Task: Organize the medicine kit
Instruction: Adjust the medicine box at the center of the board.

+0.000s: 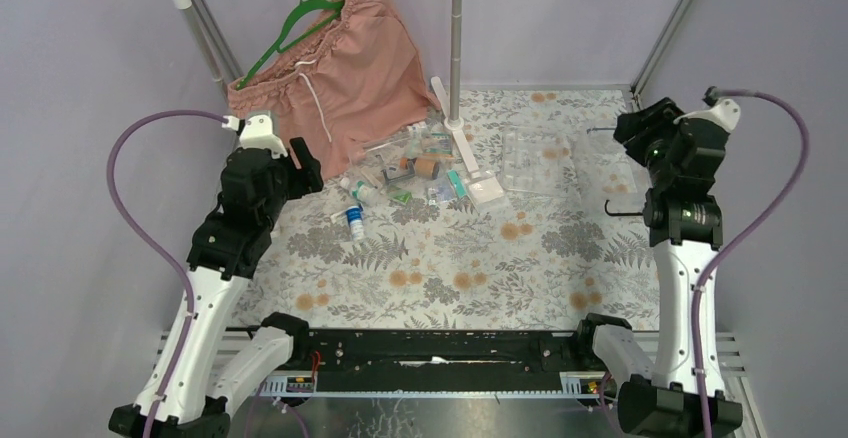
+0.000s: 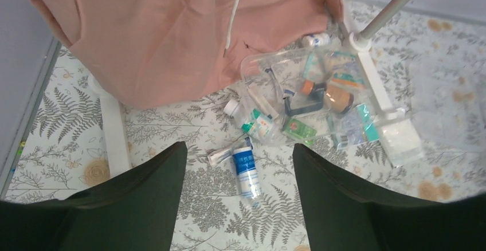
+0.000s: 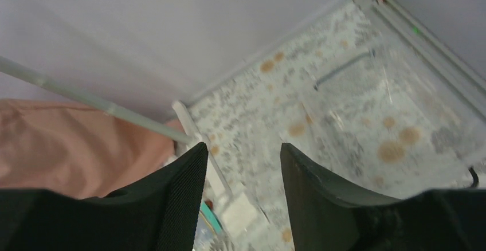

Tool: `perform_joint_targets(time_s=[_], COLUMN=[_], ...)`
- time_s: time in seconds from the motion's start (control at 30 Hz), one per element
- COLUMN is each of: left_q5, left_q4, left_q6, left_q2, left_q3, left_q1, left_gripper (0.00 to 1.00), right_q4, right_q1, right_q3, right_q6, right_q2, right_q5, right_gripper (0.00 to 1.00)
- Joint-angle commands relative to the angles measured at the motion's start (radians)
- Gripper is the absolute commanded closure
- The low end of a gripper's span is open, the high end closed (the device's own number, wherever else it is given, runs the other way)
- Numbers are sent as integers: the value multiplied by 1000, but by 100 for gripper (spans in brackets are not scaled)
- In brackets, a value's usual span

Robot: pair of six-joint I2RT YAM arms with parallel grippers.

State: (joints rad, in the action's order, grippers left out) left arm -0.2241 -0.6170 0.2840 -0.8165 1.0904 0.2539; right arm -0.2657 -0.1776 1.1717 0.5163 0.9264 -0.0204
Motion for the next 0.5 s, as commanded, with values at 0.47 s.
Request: perform_joint_targets(time_s=[0.47], left_q5=[45], left_q4=[165], left_q6=[63], left_q2=[-64], left_q3=[-93], left_q1=[4], left_gripper=[1], right_q4=[-273], right_q1=[29], right_q3=[75], right_q6=[-236], right_q2=[269], right_q5=[-63], right_gripper=[10])
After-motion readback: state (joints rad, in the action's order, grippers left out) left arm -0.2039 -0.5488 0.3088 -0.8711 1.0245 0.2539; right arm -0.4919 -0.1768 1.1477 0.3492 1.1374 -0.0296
